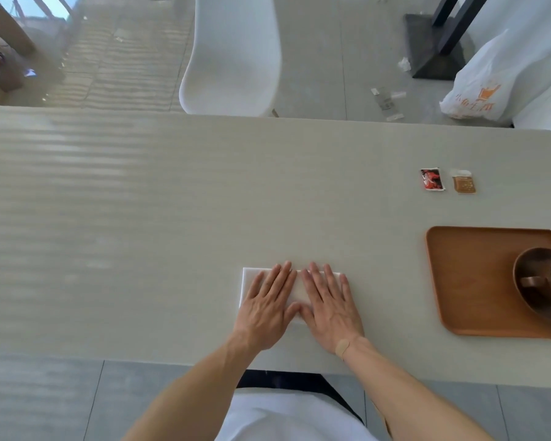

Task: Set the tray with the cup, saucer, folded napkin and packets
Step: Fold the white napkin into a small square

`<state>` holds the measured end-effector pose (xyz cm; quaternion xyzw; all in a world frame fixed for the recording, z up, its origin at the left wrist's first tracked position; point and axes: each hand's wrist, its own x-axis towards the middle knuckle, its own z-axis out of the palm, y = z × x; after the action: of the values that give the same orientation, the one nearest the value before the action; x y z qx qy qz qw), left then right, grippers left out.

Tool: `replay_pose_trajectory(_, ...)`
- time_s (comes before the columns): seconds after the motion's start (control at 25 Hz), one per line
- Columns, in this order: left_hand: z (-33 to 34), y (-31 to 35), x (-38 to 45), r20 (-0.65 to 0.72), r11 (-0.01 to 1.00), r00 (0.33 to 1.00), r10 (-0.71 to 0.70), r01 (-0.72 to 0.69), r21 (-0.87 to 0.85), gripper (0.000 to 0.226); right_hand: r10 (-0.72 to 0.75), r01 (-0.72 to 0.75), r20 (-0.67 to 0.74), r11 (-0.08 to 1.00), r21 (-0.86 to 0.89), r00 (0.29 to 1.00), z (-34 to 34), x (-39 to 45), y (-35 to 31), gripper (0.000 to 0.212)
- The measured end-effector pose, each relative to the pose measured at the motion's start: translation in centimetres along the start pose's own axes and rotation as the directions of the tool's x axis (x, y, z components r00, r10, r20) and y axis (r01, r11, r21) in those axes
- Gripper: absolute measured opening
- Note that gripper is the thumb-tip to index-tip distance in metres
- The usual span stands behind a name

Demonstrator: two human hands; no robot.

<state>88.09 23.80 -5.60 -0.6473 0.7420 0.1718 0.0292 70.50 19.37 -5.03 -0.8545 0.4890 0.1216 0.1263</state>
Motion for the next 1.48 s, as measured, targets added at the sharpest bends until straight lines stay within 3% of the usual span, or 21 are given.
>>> replay_pose_trajectory(0.24, 0.1, -2.9, -1.5, -0.03, 0.995, 0.995, -0.094, 0.095, 0.015, 0.064, 0.126, -0.126, -0.008, 0.992, -0.002, 0.992, 0.1, -0.9, 2.4, 0.072)
replay_pose_trajectory(0.48, -0.8, -4.2, -2.3, -0.025, 0.99, 0.99, -0.137, 0.138, 0.04, 0.066, 0.141, -0.14, 0.003, 0.99, -0.023, 0.99, -0.3, -1.0, 2.1, 0.072)
replay_pose_trajectory(0.68, -0.1, -0.2, -1.9, -0.065, 0.998, 0.998, 0.018, -0.022, -0.065, 0.06, -0.092, 0.093, -0.084, 0.995, 0.017, 0.992, -0.3, -1.9, -1.5, 0.063)
replay_pose_trajectory(0.92, 0.5, -1.5, -2.3, -0.015, 0.999, 0.999, -0.047, 0.047, 0.026, 0.07, 0.039, -0.04, -0.032, 0.999, -0.018, 0.999, 0.3, -2.5, 1.3, 0.071)
replay_pose_trajectory(1.04, -0.1, -4.5, -3.8, -0.021, 0.989, 0.989, -0.144, 0.144, 0.025, 0.071, 0.051, -0.051, 0.011, 0.999, -0.02, 0.999, 0.1, -2.7, 2.6, 0.07)
replay_pose_trajectory(1.2, -0.8, -5.8, -4.5, 0.044, 0.986, 0.987, -0.157, 0.154, 0.061, 0.071, 0.041, -0.043, 0.055, 0.999, 0.027, 0.998, 0.2, -2.5, 2.6, 0.071)
replay_pose_trajectory(1.36, -2.3, -5.5, -3.7, 0.028, 0.987, 0.987, -0.157, 0.155, 0.049, 0.073, 0.013, -0.015, 0.033, 0.998, 0.067, 0.999, -0.1, -2.4, 3.3, 0.068)
replay_pose_trajectory(1.48, -4.2, -5.9, -1.9, 0.019, 0.984, 0.984, -0.176, 0.177, -0.017, 0.075, 0.11, -0.11, 0.006, 0.987, 0.119, 0.994, -0.3, -2.9, 4.0, 0.069)
